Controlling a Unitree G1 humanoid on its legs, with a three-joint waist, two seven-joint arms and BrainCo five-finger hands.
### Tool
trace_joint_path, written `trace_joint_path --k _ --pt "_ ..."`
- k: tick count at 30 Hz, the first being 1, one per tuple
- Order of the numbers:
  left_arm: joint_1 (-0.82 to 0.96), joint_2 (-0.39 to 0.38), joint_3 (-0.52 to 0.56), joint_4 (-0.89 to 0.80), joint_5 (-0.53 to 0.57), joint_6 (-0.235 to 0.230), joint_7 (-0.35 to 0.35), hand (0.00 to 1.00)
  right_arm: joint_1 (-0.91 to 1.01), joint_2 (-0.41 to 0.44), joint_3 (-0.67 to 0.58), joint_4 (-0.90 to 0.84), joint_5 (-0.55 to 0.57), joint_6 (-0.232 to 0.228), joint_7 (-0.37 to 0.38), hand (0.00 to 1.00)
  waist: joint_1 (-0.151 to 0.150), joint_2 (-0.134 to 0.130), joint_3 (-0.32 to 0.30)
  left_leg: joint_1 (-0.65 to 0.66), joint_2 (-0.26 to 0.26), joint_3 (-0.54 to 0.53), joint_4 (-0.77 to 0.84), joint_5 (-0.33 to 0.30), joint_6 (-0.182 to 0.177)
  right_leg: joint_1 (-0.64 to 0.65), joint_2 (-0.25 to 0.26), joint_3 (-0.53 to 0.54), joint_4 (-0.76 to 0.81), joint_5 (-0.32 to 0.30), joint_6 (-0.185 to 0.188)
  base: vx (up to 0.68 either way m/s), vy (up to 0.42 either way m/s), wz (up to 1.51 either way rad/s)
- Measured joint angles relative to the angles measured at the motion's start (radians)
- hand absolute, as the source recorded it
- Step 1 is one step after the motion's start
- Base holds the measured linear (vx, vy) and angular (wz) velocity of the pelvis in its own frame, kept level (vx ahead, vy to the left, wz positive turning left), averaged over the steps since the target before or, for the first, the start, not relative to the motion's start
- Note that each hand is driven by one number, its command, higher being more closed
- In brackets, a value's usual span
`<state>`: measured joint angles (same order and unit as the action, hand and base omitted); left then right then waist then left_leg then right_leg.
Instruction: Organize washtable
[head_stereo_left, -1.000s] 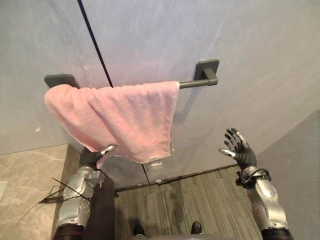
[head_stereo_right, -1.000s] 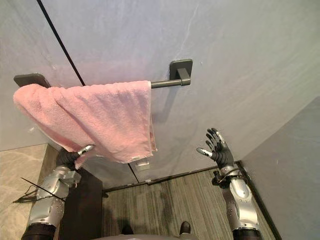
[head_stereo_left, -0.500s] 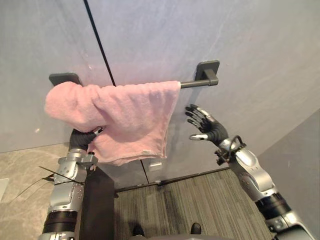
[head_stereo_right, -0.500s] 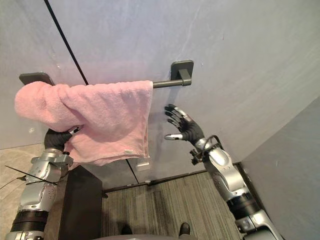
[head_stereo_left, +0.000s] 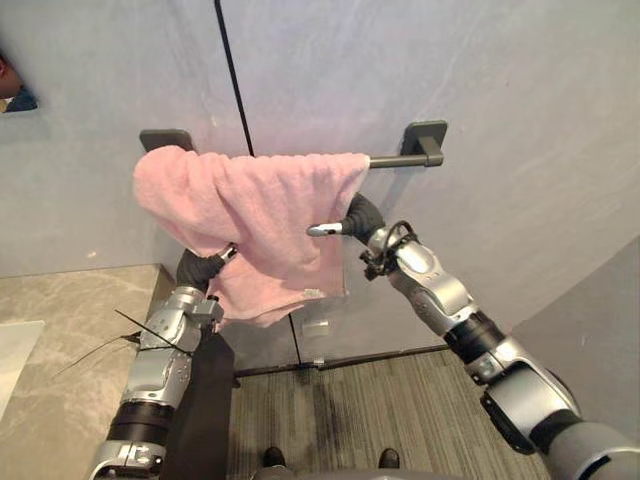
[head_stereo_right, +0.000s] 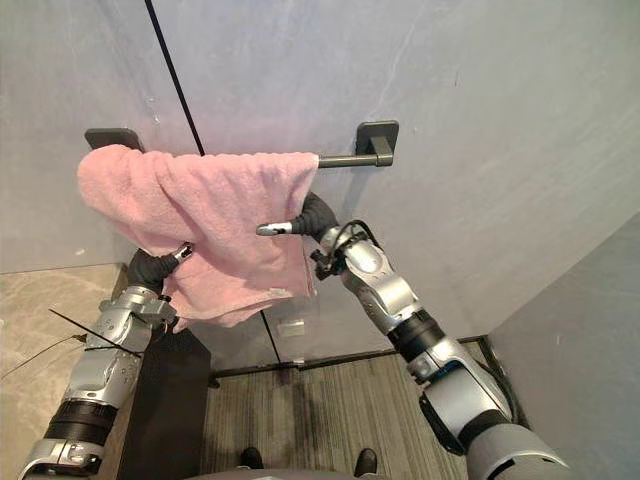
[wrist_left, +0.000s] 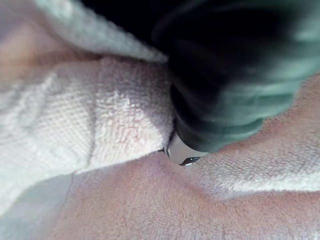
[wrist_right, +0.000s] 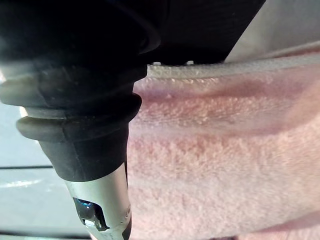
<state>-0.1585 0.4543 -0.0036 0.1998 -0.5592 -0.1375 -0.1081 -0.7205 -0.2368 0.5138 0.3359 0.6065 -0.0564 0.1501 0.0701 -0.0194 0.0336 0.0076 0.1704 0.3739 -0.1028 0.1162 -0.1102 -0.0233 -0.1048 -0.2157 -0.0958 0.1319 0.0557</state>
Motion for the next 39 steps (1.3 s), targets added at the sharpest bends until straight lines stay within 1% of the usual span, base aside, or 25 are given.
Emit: trace_joint_path --k 1,8,12,13,15,17,18,21,23,32,37,39 --pt "-0.001 0.0 -0.004 0.0 0.0 0.001 0.0 1.0 -0.001 0.001 0.003 0.0 0.0 0.0 0.001 1.0 0.0 0.0 0.0 -0.001 0.002 -0.002 0.0 0.001 -0.001 0.0 0.002 -0.002 0.0 0.0 0.0 -0.01 -0.015 0.04" --pt "-0.013 -0.007 -0.031 0.007 0.001 0.003 0.001 1.0 -0.002 -0.009 -0.01 0.006 -0.001 0.006 -0.015 1.0 -0.004 0.0 0.0 -0.01 0.002 -0.016 0.0 0.009 0.002 0.0 0.002 -0.017 0.0 0.001 0.0 0.01 -0.002 0.06" --pt "-0.014 -0.007 -0.026 0.007 0.005 0.003 0.0 1.0 0.029 -0.016 -0.078 -0.011 -0.002 0.008 -0.013 1.0 -0.006 -0.001 0.0 -0.011 0.002 -0.016 0.0 0.013 0.003 0.001 0.002 -0.019 -0.001 0.001 0.0 0.0 0.0 0.0" --pt "-0.014 -0.007 -0.021 0.007 0.017 0.004 0.0 1.0 0.071 -0.04 -0.124 -0.039 -0.012 0.008 -0.007 1.0 -0.006 -0.002 -0.001 -0.011 0.001 -0.016 0.0 0.013 0.003 0.002 0.002 -0.02 -0.001 0.001 0.0 0.0 0.0 0.0" --pt "-0.014 -0.007 -0.019 0.007 0.024 0.004 -0.002 1.0 0.101 -0.064 -0.156 -0.058 -0.018 0.009 0.004 1.0 -0.007 -0.003 -0.002 -0.011 0.0 -0.016 0.0 0.013 0.003 0.002 0.002 -0.02 -0.001 0.001 0.0 0.0 0.0 0.0" --pt "-0.016 -0.007 -0.019 0.004 0.033 0.003 -0.027 1.0 0.136 -0.1 -0.213 -0.087 -0.031 0.011 0.015 1.0 -0.015 -0.003 -0.002 -0.01 0.0 -0.017 0.0 0.013 0.004 0.003 0.001 -0.02 -0.001 0.002 0.001 0.0 0.0 0.0" --pt "-0.019 -0.007 -0.02 0.0 0.04 0.003 -0.042 1.0 0.139 -0.105 -0.232 -0.087 -0.039 0.015 0.025 1.0 -0.027 -0.004 -0.002 -0.01 0.001 -0.018 0.0 0.014 0.005 0.004 0.001 -0.021 -0.001 0.002 0.001 0.0 0.0 0.0" --pt "-0.038 -0.008 -0.022 -0.011 0.053 0.003 -0.048 1.0 0.142 -0.106 -0.257 -0.087 -0.05 0.016 0.027 1.0 -0.047 -0.004 -0.003 -0.007 0.002 -0.016 0.0 0.014 0.005 0.004 0.002 -0.016 -0.001 0.003 0.002 -0.01 0.003 -0.05" --pt "-0.061 -0.008 -0.022 -0.011 0.054 0.003 -0.048 1.0 0.144 -0.106 -0.267 -0.087 -0.059 0.016 0.027 1.0 -0.054 -0.004 -0.003 -0.006 0.002 -0.015 0.0 0.014 0.005 0.003 0.002 -0.013 -0.001 0.003 0.002 0.0 0.003 -0.02" --pt "-0.075 -0.012 -0.02 -0.011 0.053 0.002 -0.048 1.0 0.162 -0.106 -0.267 -0.101 -0.069 0.017 0.029 1.0 -0.051 -0.01 -0.006 -0.002 0.0 -0.009 0.0 0.014 0.005 0.003 0.001 -0.006 -0.001 0.003 0.003 0.0 0.001 -0.01" --pt "-0.076 -0.051 0.008 -0.01 0.053 0.002 -0.048 1.0 0.163 -0.106 -0.267 -0.106 -0.072 0.018 0.03 1.0 -0.051 -0.011 -0.006 -0.001 0.001 -0.008 0.0 0.014 0.005 0.004 0.001 -0.006 -0.001 0.004 0.003 0.0 0.0 0.0" --pt "-0.076 -0.051 0.008 -0.008 0.053 0.003 -0.048 1.0 0.163 -0.106 -0.267 -0.106 -0.081 0.019 0.03 1.0 -0.051 -0.011 -0.006 0.0 0.001 -0.009 0.0 0.014 0.005 0.005 0.001 -0.007 -0.001 0.004 0.003 0.0 0.0 0.0"
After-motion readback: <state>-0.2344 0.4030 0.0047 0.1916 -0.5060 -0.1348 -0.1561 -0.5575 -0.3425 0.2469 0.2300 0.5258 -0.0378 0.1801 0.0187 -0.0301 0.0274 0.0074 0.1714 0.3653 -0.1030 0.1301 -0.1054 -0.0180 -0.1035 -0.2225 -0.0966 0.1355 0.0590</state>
